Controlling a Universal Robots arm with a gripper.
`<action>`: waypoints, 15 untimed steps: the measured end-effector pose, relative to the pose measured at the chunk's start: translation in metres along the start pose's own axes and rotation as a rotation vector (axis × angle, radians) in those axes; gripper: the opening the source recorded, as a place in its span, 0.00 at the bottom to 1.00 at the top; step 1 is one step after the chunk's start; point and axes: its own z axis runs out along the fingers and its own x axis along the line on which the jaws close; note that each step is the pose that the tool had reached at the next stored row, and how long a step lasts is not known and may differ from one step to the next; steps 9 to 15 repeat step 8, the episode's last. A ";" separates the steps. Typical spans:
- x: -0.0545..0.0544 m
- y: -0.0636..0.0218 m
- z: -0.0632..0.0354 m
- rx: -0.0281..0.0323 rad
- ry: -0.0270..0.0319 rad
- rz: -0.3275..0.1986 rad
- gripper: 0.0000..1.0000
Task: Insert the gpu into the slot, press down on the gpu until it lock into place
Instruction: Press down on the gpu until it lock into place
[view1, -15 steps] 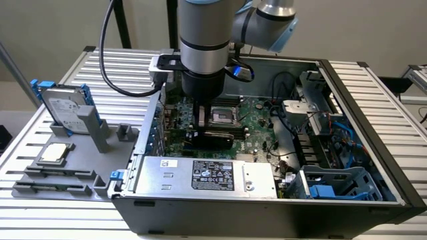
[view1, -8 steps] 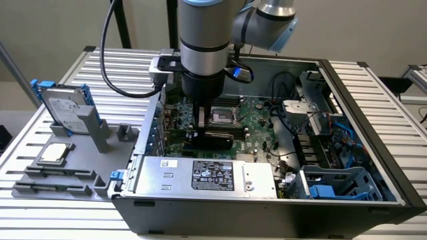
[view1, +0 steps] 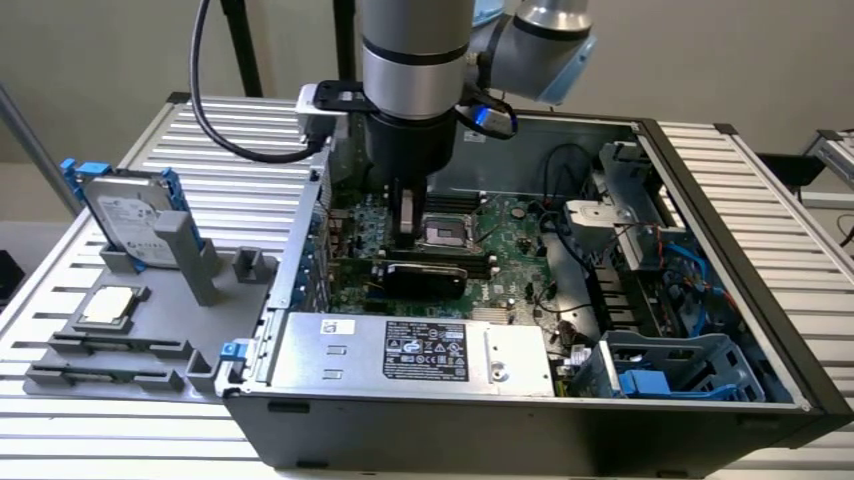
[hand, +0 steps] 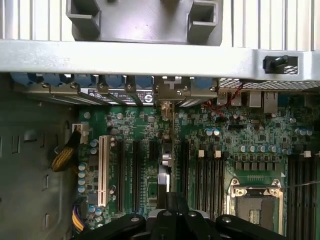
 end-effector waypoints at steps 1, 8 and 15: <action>0.000 -0.0003 -0.0015 -0.0012 0.0001 0.000 0.11; 0.000 -0.0003 -0.0016 -0.0014 -0.0055 0.000 0.11; 0.000 -0.0003 -0.0016 -0.0014 -0.0055 0.000 0.11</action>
